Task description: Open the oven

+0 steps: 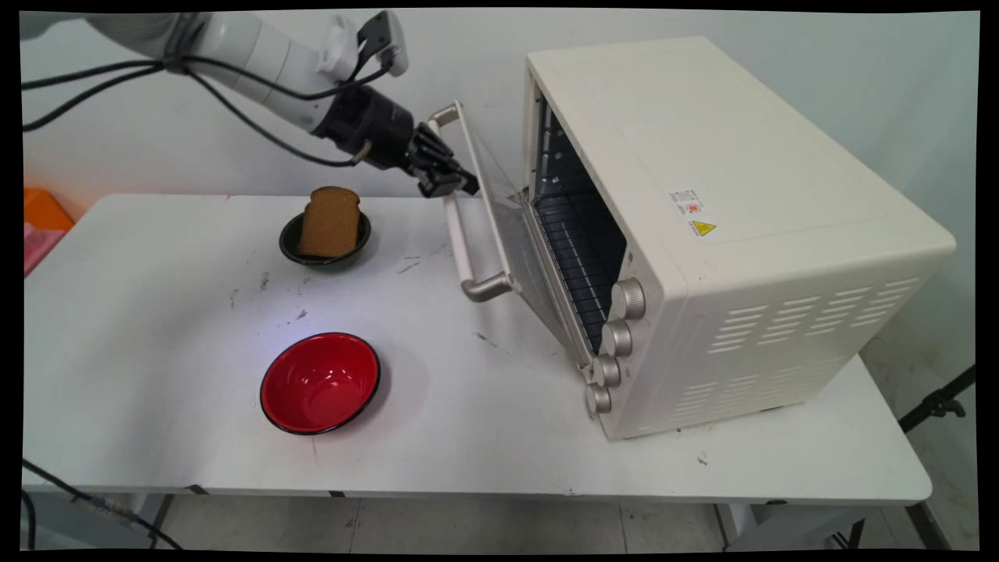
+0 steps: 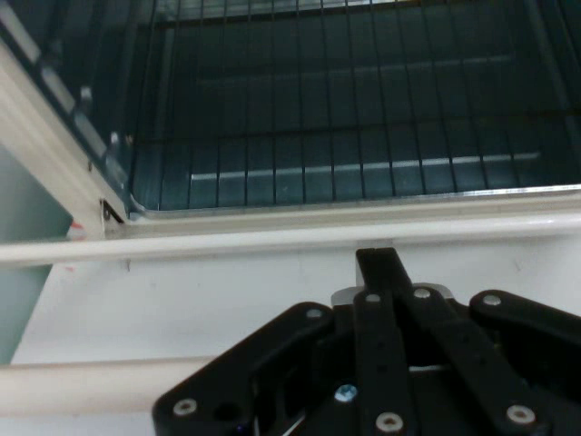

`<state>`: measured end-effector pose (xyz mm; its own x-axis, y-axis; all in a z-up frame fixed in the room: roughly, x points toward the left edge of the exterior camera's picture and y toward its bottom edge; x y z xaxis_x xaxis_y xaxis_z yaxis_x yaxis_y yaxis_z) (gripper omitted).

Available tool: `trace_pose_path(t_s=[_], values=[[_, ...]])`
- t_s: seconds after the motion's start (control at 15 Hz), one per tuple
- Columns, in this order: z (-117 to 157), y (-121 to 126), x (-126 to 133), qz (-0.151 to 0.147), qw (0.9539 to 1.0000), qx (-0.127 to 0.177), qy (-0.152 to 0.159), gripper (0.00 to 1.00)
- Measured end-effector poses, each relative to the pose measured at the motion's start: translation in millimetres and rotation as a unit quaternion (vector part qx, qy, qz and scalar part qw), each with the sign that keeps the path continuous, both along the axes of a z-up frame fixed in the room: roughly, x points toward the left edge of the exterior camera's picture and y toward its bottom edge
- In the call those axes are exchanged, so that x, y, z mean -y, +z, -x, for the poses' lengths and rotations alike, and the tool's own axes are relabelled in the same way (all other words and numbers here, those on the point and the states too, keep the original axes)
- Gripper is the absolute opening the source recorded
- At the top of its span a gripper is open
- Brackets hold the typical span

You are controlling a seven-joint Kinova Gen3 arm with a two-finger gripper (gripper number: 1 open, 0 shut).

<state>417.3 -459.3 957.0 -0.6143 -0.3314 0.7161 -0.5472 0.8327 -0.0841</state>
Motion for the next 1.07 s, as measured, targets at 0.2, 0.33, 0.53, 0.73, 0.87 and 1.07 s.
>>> trace_pose_path(t_s=[0.2, 0.33, 0.53, 0.73, 0.87, 1.07], values=[[-16.7, -11.7, -8.6, -0.001, 1.0000, -0.004, 0.001, 0.00], [-24.8, -17.2, -12.6, -0.002, 1.0000, -0.006, 0.002, 0.00], [-39.1, -26.8, -19.4, -0.004, 0.9999, -0.009, 0.003, 0.00], [-51.2, -36.5, -24.9, -0.007, 0.9999, -0.009, 0.006, 0.00], [-58.7, -42.7, -28.2, -0.009, 0.9999, -0.010, 0.007, 0.00], [-73.5, -54.8, -34.8, -0.013, 0.9998, -0.010, 0.009, 0.00]])
